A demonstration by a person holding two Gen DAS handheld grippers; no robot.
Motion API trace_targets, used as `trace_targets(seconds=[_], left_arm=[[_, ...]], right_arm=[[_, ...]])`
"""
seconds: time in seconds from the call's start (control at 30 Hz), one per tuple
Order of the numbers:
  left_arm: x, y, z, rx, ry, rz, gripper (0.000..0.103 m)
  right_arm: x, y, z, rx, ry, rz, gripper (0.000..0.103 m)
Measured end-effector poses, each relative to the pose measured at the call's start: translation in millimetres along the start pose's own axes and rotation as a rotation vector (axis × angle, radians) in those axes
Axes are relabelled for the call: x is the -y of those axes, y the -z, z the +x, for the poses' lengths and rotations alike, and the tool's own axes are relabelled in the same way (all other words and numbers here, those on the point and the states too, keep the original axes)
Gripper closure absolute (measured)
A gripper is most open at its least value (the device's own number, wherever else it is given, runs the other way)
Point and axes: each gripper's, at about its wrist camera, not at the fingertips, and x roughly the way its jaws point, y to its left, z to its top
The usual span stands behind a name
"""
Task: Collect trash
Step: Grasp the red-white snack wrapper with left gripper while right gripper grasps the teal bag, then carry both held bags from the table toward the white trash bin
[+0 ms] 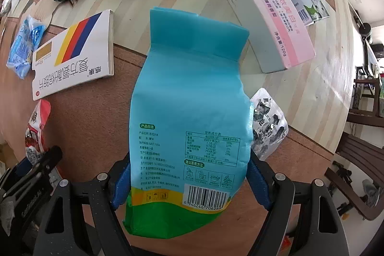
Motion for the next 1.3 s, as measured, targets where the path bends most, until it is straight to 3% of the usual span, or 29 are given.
trace_targets(seconds=[0.17,0.37,0.8,1.07,1.3], left_arm=[[-3.2,3.3,0.7,0.019,-0.016,0.012,0.057],[-4.9,12.0,-9.0,0.053,-0.018,0.014,0.058],[-11.9,37.5,-81.1,0.209,0.01,-0.002,0.058],[-52.0,47.6,-130.7,0.324,0.047,-0.079,0.058],[-108.4,89.4,-170.5,0.411,0.099,-0.168,0.058]], right_arm=[[3.6,-1.1,-5.5,0.011,-0.003,-0.012,0.023],[10.5,6.9,-20.5,0.025,-0.023,-0.032,0.031],[26.4,25.1,-71.4,0.1,-0.084,-0.068,0.033],[12.4,47.5,-127.0,0.178,-0.147,-0.139,0.033],[-32.6,81.6,-165.8,0.256,-0.207,-0.198,0.033]])
